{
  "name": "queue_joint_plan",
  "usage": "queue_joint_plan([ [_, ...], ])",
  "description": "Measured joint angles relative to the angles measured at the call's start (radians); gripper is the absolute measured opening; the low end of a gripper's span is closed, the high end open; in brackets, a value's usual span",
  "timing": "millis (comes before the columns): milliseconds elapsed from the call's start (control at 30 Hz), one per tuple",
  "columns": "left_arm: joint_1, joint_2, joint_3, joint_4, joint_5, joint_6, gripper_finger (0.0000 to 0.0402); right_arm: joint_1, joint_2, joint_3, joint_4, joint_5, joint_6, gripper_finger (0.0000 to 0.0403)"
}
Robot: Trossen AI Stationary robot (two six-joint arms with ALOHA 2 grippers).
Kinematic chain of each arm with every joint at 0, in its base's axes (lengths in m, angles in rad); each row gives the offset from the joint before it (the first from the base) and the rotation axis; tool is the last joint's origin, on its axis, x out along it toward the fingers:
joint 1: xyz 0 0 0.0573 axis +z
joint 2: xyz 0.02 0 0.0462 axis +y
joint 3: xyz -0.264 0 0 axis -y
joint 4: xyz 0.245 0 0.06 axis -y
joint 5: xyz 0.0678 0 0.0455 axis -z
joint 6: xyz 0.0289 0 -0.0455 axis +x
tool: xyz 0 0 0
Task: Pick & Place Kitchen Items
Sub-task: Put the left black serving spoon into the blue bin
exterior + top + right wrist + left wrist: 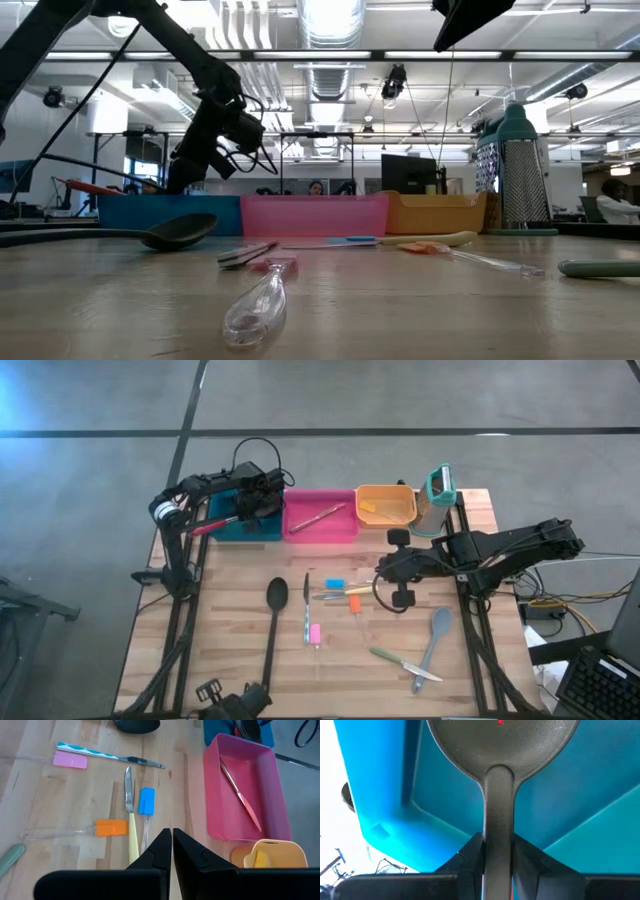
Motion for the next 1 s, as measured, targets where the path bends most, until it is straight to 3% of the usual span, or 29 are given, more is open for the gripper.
queue_joint_plan([
  [1000, 0.026, 0.000, 0.000, 0.058, 0.045, 0.052, 0.0073, -0.007, 0.000, -0.002, 0.002, 0.000, -0.008, 0.0011],
])
